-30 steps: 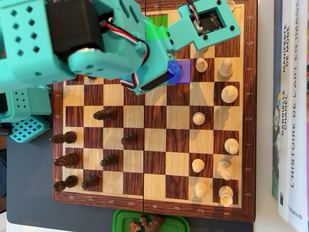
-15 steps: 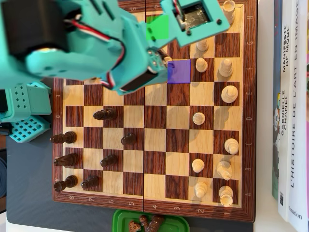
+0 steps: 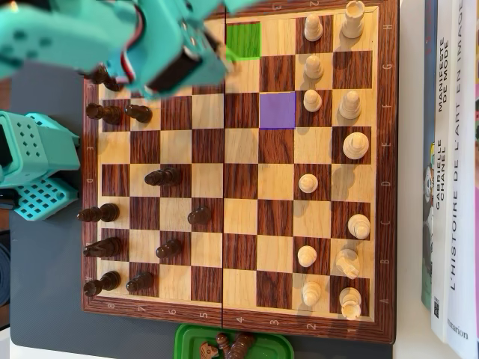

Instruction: Play chess

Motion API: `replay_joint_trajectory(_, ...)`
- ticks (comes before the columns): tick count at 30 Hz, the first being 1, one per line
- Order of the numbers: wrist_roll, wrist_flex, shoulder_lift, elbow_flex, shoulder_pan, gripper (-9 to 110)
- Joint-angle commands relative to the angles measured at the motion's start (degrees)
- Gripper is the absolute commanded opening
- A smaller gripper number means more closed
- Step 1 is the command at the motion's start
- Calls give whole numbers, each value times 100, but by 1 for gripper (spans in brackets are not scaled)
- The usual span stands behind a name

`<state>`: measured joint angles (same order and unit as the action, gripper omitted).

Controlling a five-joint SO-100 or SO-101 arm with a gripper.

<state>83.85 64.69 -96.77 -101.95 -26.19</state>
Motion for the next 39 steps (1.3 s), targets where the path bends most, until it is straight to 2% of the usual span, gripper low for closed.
replay_joint_trajectory(1, 167, -70, -185, 97, -229, 2)
replay_joint_trajectory(14, 176, -79, 1037, 1090, -387, 2)
replay_joint_trajectory(39, 220, -79, 1257, 1151, -457, 2)
